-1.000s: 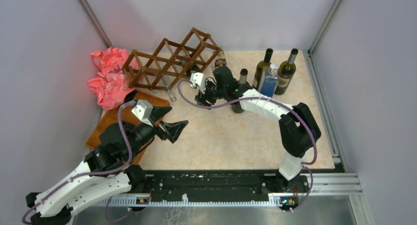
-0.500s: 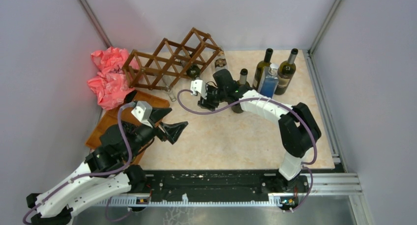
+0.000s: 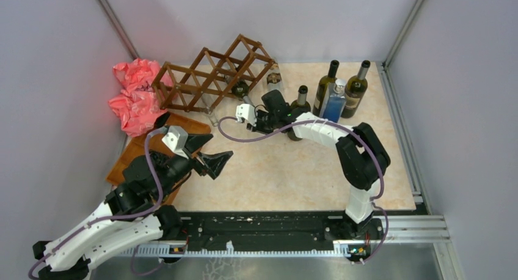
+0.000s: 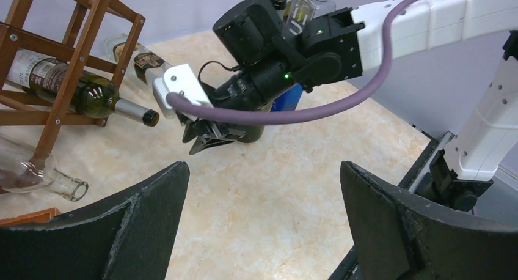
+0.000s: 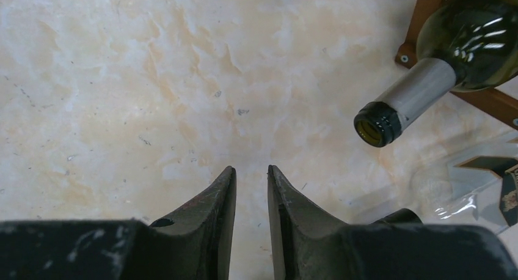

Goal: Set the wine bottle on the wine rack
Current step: Place the wine bottle in the wine rack, then adjust the wine bottle at the center of the board.

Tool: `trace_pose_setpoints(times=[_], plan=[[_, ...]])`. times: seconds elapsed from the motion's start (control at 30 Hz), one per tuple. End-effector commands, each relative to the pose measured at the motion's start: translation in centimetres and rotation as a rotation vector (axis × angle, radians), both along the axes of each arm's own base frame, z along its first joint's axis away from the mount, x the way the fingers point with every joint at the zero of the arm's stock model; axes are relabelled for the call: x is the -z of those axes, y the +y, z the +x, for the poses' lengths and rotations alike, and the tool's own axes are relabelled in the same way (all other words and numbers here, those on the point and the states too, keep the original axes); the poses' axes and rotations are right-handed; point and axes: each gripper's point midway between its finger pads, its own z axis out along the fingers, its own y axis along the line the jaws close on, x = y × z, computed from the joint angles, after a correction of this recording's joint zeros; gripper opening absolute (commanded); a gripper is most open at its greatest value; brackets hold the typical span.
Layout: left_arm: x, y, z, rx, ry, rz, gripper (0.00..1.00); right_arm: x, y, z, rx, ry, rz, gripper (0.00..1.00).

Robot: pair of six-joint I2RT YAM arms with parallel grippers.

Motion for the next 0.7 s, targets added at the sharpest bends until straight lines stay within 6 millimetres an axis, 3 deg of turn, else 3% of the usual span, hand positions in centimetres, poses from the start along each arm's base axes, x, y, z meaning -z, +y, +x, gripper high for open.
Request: trace_pose_setpoints(times=[0.0, 0.23, 0.67], plan=[[-1.0, 0.4, -0.1, -0.006, -0.027, -0.033, 0.99, -0.8, 1.0, 2.6, 0.031, -0.066, 0.006, 0.24], [-1.7, 0.9, -0.1, -0.018, -0.039, -0.026, 0.99, 0.4, 1.5, 5.7, 0.091, -0.088, -0.019, 0.23], [-2.1, 1.1, -0.1, -0.027, -0.047, -0.023, 0.99, 1.0, 1.1, 8.8, 0.152, -0.106, -0.061, 0.19]])
